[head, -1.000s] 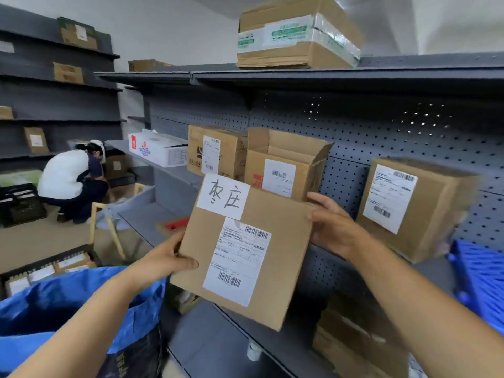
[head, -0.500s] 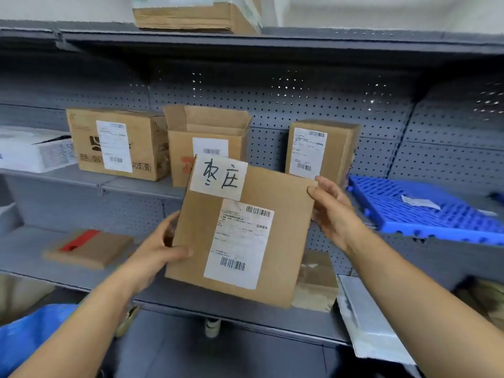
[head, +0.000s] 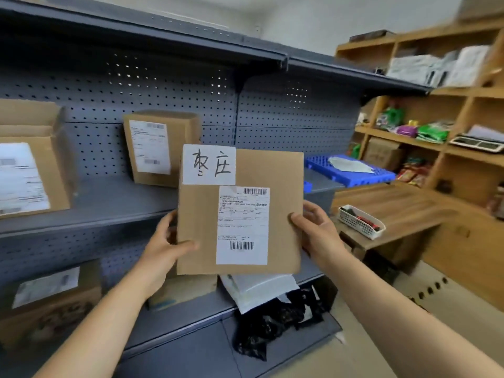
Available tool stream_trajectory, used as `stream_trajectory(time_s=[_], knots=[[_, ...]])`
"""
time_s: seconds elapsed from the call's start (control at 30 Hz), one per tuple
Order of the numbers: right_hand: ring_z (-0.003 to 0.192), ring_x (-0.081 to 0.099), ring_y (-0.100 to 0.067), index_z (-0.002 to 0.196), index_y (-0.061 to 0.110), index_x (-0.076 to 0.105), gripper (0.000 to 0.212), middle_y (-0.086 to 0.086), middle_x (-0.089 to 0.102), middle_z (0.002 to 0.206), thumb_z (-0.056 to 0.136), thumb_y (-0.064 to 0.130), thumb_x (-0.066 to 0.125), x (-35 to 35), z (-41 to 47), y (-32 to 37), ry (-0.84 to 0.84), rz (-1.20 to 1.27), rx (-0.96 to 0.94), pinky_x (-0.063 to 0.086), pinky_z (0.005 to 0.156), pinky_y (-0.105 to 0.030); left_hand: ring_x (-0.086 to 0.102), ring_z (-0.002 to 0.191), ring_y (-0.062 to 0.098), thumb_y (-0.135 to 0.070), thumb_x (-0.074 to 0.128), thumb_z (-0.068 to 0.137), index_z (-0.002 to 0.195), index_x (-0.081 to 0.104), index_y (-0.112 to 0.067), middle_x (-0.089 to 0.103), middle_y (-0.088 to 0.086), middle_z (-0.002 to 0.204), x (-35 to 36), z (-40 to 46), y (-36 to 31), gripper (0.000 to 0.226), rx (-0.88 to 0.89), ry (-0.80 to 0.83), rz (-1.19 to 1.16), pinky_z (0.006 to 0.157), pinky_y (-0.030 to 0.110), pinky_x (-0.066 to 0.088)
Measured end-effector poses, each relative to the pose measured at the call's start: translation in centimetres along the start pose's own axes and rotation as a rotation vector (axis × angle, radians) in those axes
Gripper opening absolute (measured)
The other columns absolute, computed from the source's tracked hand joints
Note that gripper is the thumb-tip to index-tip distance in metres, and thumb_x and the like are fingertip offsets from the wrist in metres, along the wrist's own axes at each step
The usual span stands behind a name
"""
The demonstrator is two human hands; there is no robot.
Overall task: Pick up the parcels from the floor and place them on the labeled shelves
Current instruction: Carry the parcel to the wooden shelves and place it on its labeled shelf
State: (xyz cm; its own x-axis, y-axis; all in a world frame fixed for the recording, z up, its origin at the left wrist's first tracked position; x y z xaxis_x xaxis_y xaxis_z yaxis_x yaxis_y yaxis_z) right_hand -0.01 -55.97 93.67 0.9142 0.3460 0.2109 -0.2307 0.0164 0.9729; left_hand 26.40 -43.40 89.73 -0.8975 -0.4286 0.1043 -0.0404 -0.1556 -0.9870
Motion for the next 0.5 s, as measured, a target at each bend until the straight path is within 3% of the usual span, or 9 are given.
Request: stream_trajectory(time_s=[0.1, 0.2, 0.3, 0.4, 0.5], knots=[[0.097, 0.063, -0.021, 0.111, 0.022, 0.059, 0.035, -0.004, 0.068, 0.11, 0.08, 0.01, 0.069, -5.9, -2.0, 0.3, -0.105, -0.083, -0.008, 0.047, 0.084, -0.041, 0.055, 0.106, 0.021, 0.005, 0.07, 0.072, 0.136, 0.035, -0.027, 0.058, 0.0, 0.113, 5.9, 1.5, 0.7, 0.08, -0.004, 0.057, -0.022, 0.083, 0.036, 0.046], [0.106, 0.062, -0.027, 0.122, 0.017, 0.055, 0.042, -0.008, 0.065, 0.118, 0.083, 0.003, 0.064, -12.2, -4.3, 0.7, -0.212, -0.099, 0.0, 0.049, 0.09, -0.047, 0.056, 0.104, 0.018, 0.005, 0.071, 0.071, 0.136, 0.036, -0.027, 0.058, -0.002, 0.113, 12.5, 2.2, 1.3, 0.08, -0.002, 0.133, -0.027, 0.08, 0.032, 0.046], [0.106, 0.062, -0.024, 0.118, 0.025, 0.056, 0.044, -0.006, 0.064, 0.119, 0.082, 0.0, 0.063, -18.1, -7.0, 1.6, -0.279, -0.112, -0.008, 0.052, 0.091, -0.044, 0.061, 0.093, 0.013, 0.002, 0.074, 0.069, 0.132, 0.038, -0.031, 0.062, -0.006, 0.103, 19.5, 2.2, 2.2, 0.079, -0.042, 0.202, -0.033, 0.075, 0.032, 0.048], [0.105, 0.062, -0.019, 0.119, 0.029, 0.052, 0.047, -0.002, 0.063, 0.118, 0.083, -0.001, 0.062, -24.0, -9.8, 2.9, -0.359, -0.145, -0.029, 0.055, 0.084, -0.038, 0.062, 0.097, 0.02, -0.019, 0.085, 0.057, 0.129, 0.037, -0.036, 0.063, 0.002, 0.112, 26.7, 1.3, 3.0, 0.089, -0.08, 0.309, 0.022, 0.082, 0.039, 0.05], [0.106, 0.06, -0.017, 0.123, 0.031, 0.048, 0.051, 0.001, 0.061, 0.119, 0.084, 0.001, 0.061, -30.0, -12.4, 4.2, -0.467, -0.168, -0.039, 0.055, 0.085, -0.038, 0.059, 0.092, 0.014, -0.013, 0.079, 0.07, 0.135, 0.033, -0.03, 0.059, 0.002, 0.115, 34.0, 0.0, 3.2, 0.081, -0.077, 0.38, 0.045, 0.078, 0.033, 0.049]])
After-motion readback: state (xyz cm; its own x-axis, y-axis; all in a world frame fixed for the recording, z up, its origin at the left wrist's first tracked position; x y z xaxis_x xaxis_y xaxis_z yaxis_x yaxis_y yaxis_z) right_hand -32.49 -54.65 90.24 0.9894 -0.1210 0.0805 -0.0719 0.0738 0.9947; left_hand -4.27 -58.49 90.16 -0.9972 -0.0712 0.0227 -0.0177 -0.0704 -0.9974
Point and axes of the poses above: each hand's wrist, its own z-axis towards the middle knuckle, its own x-axis out of the palm, y = z × x, the point moved 5 cm from there along z, towards the middle knuckle
